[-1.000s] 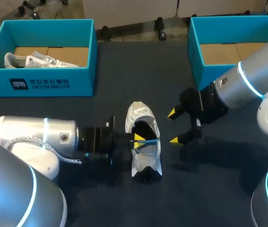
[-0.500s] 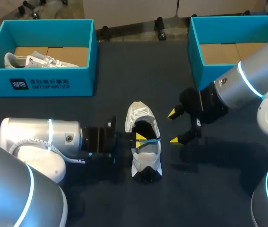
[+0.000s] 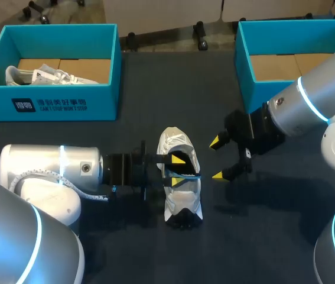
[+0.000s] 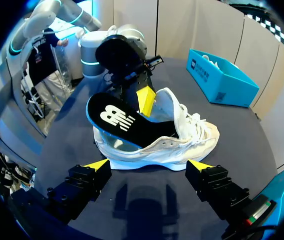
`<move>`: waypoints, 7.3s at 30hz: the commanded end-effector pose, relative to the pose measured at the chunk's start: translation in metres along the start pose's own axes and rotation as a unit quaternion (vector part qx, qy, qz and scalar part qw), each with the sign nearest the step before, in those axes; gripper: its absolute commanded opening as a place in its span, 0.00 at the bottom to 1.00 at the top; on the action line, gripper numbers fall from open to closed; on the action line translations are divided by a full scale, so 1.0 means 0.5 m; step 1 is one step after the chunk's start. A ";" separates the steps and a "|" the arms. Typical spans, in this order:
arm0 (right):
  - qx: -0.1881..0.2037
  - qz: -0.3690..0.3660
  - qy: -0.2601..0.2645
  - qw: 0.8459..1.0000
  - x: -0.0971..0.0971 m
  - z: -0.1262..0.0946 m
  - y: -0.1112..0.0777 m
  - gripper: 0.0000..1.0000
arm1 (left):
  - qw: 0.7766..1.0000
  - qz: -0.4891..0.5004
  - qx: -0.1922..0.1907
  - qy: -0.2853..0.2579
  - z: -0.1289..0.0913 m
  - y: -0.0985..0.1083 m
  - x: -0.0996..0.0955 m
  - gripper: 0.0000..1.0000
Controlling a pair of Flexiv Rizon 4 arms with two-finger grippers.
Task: Take the shoe out of the shoebox, open the shoe tongue, remove and reinsert the insole, then place the shoe into the shoebox
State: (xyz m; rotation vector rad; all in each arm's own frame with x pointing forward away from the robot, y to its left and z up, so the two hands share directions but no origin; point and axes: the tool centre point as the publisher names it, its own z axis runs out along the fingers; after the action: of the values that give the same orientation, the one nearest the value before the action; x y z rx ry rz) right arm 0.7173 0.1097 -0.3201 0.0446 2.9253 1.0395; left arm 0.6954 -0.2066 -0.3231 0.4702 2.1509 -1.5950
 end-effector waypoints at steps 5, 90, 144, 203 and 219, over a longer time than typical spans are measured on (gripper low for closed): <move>0.001 0.000 -0.001 1.000 0.001 0.002 0.001 1.00 | 1.000 0.002 0.013 0.009 -0.011 -0.018 0.018 0.17; 0.001 0.000 -0.001 1.000 0.001 0.002 0.001 1.00 | 0.997 0.056 0.002 0.059 0.006 0.047 0.021 0.84; 0.001 0.000 -0.001 1.000 0.001 0.002 0.001 1.00 | 0.994 0.082 0.007 0.077 -0.060 -0.032 -0.034 0.95; 0.102 0.083 -0.024 0.991 -0.017 -0.246 -0.073 1.00 | 0.821 0.217 -0.019 0.527 -0.152 -0.098 -0.074 0.00; 0.153 0.052 -0.020 0.987 -0.034 -0.388 -0.063 1.00 | 0.821 0.217 -0.019 0.527 -0.152 -0.098 -0.074 0.00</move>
State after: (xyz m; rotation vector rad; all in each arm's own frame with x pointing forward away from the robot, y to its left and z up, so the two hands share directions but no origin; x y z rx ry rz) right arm 0.7237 -0.0286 -0.2141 0.2359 3.0205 0.6072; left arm 0.6930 -0.1490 -0.2449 2.0437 2.4323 -1.0897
